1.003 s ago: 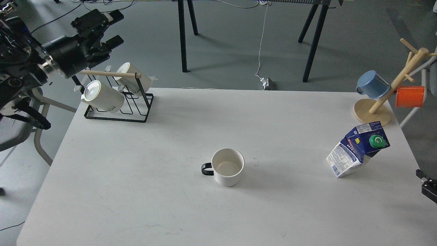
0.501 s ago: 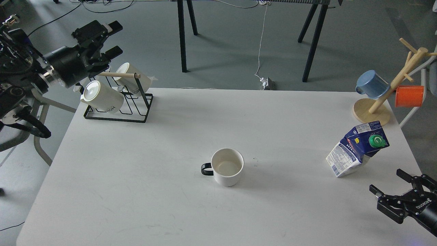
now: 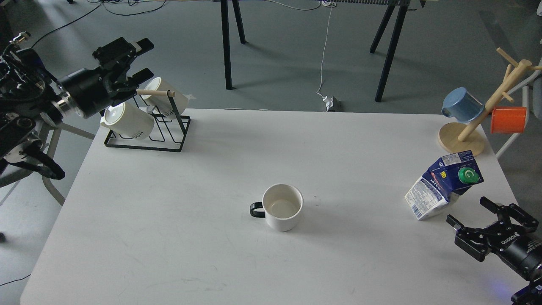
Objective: Place cup and milk with both arms
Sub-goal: 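Move the right gripper to the milk carton and close on it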
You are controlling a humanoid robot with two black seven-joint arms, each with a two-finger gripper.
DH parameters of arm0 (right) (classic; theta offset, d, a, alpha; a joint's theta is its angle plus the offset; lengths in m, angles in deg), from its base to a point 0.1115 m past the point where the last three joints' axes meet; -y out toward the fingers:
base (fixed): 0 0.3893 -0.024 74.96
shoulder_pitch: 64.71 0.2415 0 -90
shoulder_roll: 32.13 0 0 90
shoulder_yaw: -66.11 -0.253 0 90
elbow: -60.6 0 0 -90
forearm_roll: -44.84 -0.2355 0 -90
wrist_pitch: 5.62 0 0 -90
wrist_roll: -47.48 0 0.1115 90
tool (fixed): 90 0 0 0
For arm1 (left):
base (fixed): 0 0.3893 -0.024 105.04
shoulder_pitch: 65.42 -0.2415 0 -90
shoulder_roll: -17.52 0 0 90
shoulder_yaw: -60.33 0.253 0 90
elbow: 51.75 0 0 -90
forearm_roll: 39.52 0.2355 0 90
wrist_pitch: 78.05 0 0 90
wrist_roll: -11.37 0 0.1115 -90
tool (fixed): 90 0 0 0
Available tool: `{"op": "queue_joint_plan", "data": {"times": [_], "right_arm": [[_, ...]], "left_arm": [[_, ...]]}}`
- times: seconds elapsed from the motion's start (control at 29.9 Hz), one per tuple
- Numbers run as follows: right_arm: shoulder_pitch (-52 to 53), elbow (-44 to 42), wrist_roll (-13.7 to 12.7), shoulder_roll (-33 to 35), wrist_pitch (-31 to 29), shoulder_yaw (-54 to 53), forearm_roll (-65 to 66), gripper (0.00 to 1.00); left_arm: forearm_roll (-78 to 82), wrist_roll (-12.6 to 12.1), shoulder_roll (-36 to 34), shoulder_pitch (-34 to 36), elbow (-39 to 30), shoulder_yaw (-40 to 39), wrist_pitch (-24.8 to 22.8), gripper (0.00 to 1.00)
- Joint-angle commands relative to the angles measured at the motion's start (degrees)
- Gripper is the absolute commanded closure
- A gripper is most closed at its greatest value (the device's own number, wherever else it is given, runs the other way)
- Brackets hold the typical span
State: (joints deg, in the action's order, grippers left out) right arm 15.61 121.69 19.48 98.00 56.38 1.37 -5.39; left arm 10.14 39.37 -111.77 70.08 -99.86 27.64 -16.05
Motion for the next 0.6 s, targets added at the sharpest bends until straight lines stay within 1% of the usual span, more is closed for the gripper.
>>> {"op": "queue_joint_plan", "data": {"times": [0.0,0.57], "right_arm": [[1.33,-0.62,-0.01,-0.76,0.0,0.05,0.83,0.01],[9.15,-5.98,-0.01,-5.33,0.0,0.05,4.18,0.01]], "left_arm": [[0.0,0.0,0.09,-0.77,-0.05,-0.01,0.0,0.04],[0.0,0.0,-0.09,-2.7,0.04,-0.01,0.0,0.04]]}}
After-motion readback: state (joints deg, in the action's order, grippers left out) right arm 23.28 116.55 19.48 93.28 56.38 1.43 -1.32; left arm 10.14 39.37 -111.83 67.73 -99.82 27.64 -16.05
